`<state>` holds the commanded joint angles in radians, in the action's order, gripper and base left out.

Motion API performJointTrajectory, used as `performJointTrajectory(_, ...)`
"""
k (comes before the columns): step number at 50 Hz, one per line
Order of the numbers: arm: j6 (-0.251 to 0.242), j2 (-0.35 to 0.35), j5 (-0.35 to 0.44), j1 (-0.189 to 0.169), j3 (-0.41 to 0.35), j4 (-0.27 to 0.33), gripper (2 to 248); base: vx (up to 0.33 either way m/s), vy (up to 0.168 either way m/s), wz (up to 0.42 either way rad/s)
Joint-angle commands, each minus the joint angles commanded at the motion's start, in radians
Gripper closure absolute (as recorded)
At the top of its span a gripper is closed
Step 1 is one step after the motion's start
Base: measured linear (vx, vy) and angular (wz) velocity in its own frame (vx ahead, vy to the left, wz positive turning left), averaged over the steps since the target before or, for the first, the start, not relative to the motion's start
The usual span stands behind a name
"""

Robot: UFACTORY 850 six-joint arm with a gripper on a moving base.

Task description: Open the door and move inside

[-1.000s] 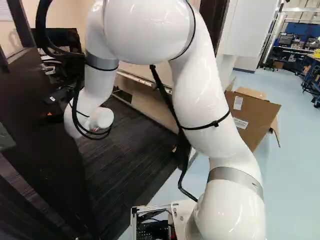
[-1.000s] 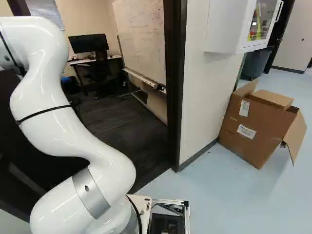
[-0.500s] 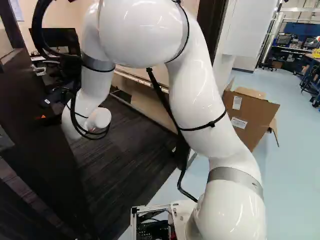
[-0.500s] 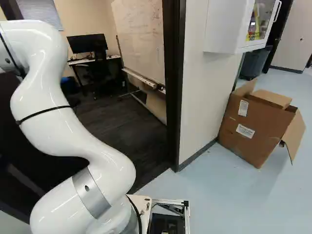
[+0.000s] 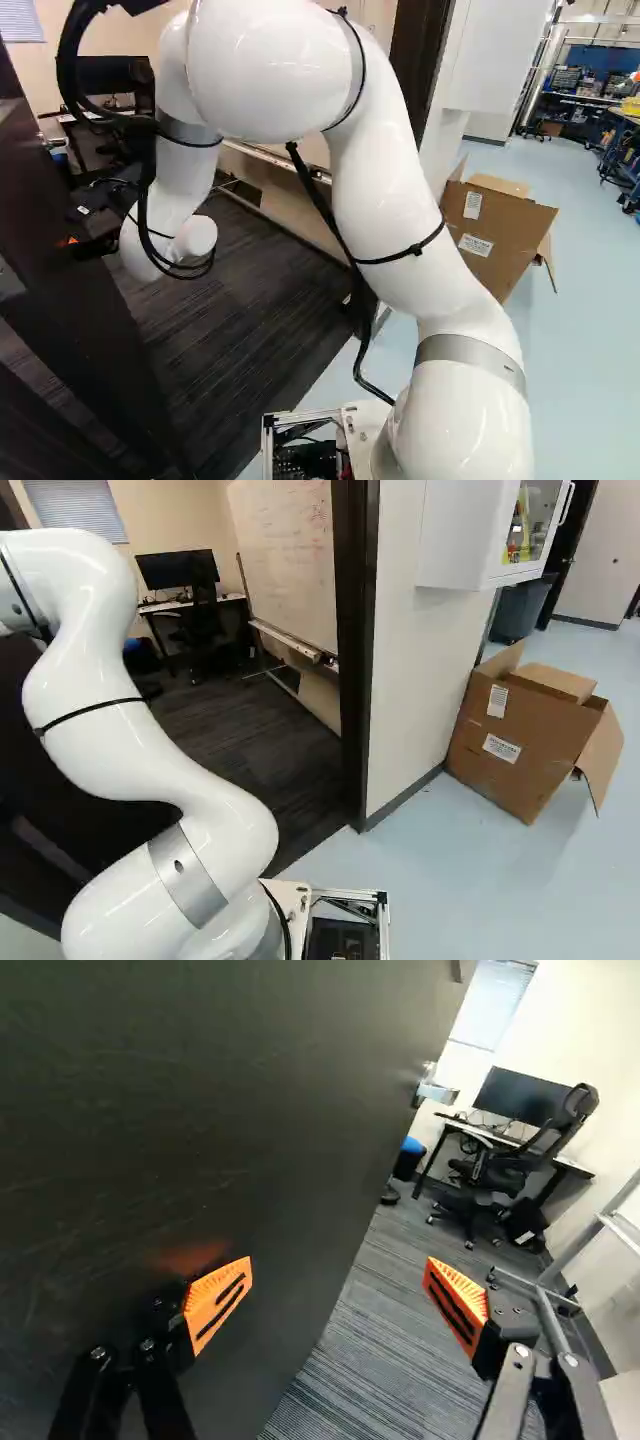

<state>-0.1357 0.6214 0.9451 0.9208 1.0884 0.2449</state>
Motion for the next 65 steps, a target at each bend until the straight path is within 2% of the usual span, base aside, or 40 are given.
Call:
performJointTrajectory(15,0.000,0.018,0.000,0.007,0.025,0.054,3,0.000,0.000,0.000)
performJointTrajectory(29,0.000,0.030,0.000,0.011,0.041,0.062,3,0.000,0.000,0.000)
performJointTrajectory(46,0.000,0.027,0.000,0.009,0.038,0.024,3,0.000,0.000,0.002)
performJointTrajectory(65,0.000,-0.024,0.000,-0.027,-0.033,-0.039,3,0.000,0.000,0.000)
